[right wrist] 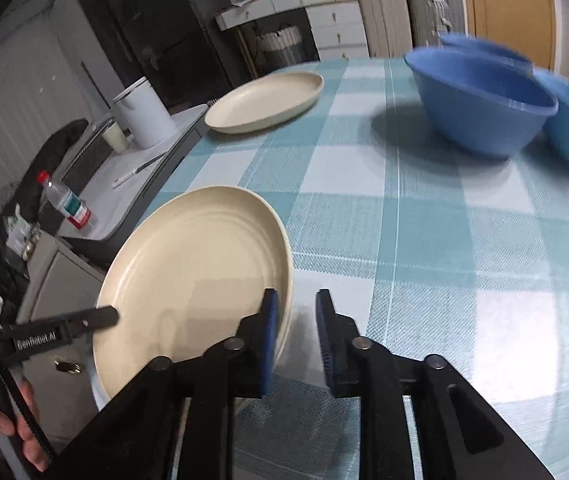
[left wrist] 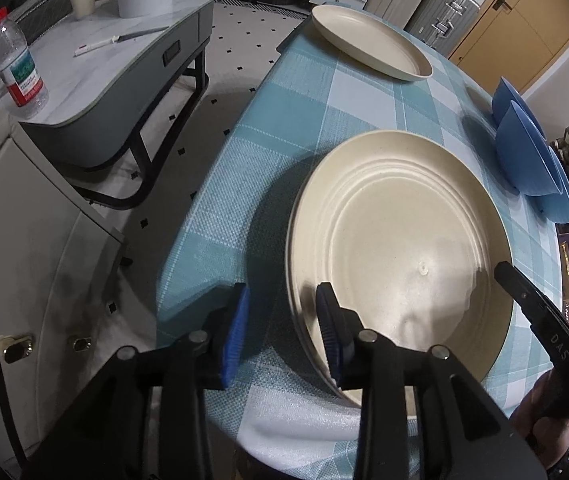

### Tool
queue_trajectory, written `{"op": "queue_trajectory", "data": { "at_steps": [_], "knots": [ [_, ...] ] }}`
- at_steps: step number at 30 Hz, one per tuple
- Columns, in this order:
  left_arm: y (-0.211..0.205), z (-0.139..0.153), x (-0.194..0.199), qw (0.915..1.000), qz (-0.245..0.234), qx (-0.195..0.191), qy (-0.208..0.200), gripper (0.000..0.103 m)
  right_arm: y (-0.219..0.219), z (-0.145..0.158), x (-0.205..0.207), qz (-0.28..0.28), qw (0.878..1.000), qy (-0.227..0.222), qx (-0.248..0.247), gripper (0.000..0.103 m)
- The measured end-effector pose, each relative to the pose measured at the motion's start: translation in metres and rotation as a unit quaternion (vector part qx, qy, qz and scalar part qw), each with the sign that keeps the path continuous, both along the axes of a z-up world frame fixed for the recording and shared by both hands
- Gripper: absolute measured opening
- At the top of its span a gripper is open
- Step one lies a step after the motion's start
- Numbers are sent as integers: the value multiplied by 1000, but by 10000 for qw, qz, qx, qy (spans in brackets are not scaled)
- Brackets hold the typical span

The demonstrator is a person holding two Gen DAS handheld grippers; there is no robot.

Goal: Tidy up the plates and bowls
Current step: 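Lower the held plate onto the nearest cream plate with both tools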

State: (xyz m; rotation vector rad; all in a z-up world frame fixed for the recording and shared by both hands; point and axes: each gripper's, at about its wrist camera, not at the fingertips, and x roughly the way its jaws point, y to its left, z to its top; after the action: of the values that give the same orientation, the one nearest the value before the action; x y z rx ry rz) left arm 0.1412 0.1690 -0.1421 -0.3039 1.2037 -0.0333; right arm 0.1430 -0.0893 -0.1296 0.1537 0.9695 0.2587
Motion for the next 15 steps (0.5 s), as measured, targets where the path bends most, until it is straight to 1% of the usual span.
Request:
{"op": "queue_trajectory", "data": {
  "at_steps": [2,3,5,7,13,15],
  "knots": [
    [-1,0,0,10000,-16,-45,-29,39,-1,-4,3,-20,9999,75,67,27],
    [-1,0,0,9999,-39,-95,-24,40,0,-6,4,-12,9999,122,71,29],
    [-3,0,1,9998,-57,-167,-30,41,3,-11,6,-4,9997,244,36,38],
    [-5,0,1,9997,-90,-209,-27,41,4,-15,7,-2,9995,297,98,42],
    [-7,0,0,9994,-144,-328,-22,41,7,-22,11,174,9973,501,503,44],
    [-7,-1,0,9993,-135,-354,-29,42,11,-22,11,244,9971,520,491,44]
  ]
}}
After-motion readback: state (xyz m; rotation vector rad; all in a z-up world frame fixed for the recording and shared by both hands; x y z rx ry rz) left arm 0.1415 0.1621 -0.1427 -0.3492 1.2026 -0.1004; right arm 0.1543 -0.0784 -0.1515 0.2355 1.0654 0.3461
